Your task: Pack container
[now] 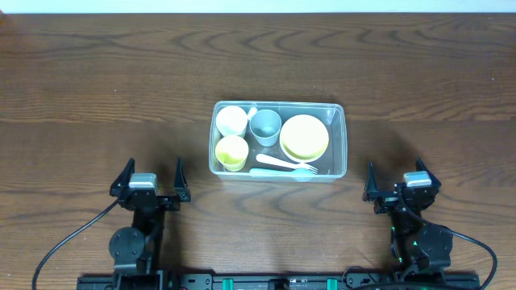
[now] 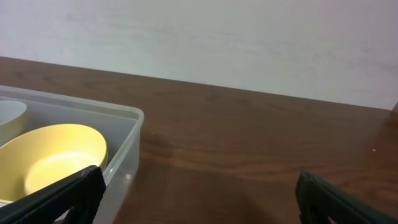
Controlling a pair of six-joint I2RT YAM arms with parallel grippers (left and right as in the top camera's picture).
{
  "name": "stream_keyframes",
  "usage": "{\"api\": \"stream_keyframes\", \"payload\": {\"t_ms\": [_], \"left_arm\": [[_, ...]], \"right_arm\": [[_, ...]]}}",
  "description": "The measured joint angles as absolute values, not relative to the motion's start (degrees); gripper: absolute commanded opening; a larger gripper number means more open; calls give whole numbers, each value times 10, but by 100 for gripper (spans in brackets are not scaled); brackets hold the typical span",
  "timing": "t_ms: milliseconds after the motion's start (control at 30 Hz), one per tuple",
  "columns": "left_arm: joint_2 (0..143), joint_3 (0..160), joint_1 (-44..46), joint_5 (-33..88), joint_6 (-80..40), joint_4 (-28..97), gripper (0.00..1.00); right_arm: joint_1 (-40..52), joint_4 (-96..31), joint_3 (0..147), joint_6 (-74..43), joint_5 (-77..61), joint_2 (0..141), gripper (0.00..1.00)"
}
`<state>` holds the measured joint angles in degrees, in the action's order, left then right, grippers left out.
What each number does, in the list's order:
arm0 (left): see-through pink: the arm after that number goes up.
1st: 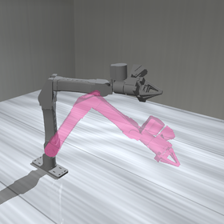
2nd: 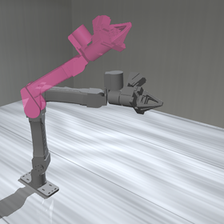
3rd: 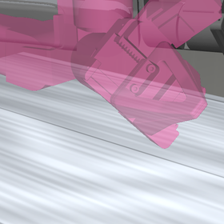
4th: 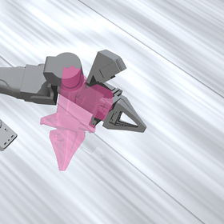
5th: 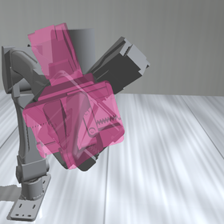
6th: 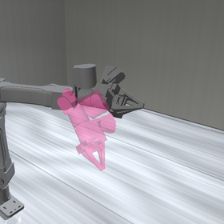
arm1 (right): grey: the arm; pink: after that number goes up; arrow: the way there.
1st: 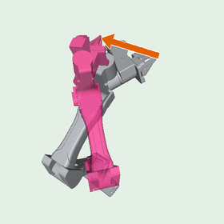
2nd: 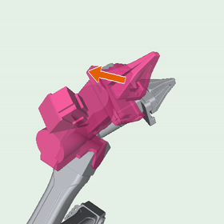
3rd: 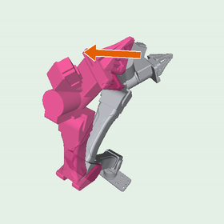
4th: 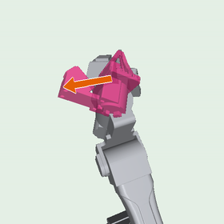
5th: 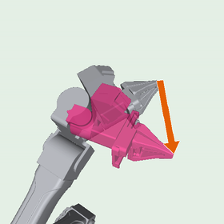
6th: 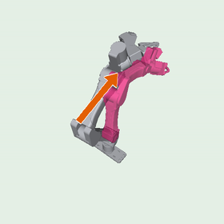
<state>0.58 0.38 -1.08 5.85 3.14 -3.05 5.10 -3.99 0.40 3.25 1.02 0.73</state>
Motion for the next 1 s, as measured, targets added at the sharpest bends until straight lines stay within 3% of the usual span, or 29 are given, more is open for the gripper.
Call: {"api": "stream_keyframes", "payload": {"t_ms": [1000], "left_arm": [[6, 9, -11, 55, 28, 11, 98]], "right_arm": [[51, -40, 4, 32, 10, 7, 99]]}}
